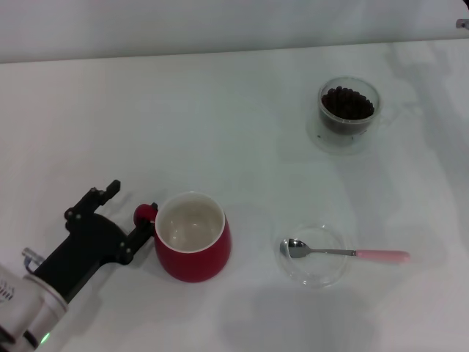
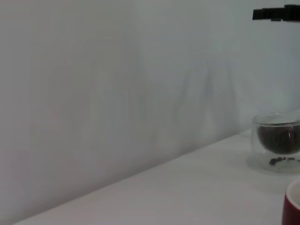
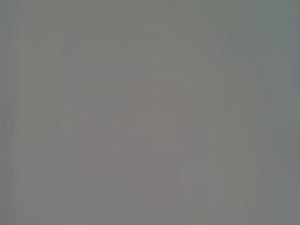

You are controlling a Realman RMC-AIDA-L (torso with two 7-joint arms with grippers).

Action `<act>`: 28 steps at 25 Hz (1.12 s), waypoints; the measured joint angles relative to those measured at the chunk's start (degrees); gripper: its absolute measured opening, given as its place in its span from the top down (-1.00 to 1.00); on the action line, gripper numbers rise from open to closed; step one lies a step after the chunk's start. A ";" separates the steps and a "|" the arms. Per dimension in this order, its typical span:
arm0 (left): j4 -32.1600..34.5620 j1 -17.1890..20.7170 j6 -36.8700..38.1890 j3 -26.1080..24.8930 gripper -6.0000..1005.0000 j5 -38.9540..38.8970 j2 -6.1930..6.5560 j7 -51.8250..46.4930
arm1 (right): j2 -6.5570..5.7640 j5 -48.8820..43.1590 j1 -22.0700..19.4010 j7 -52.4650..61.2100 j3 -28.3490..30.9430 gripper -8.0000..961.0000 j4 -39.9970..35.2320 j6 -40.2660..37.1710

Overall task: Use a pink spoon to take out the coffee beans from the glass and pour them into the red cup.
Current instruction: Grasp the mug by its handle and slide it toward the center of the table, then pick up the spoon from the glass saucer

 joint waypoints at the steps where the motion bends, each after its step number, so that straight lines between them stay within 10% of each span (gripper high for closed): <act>1: 0.00 0.47 0.52 -0.08 0.07 -0.05 0.00 0.52 | 0.00 0.02 -0.01 0.00 0.00 -0.78 0.00 0.00; 3: -0.01 1.40 1.55 -0.20 -0.38 -0.12 0.02 1.14 | 0.00 0.08 -0.04 0.00 0.01 -0.78 0.01 0.00; 9: -0.51 2.45 3.03 -0.04 -0.54 -0.16 0.20 1.25 | -0.03 0.15 -0.09 0.00 0.04 -0.77 0.09 -0.01; 28: -2.81 9.12 11.67 -0.32 -0.52 -0.19 0.36 0.48 | -0.05 0.26 -3.05 1.15 0.62 -0.77 -0.09 -1.09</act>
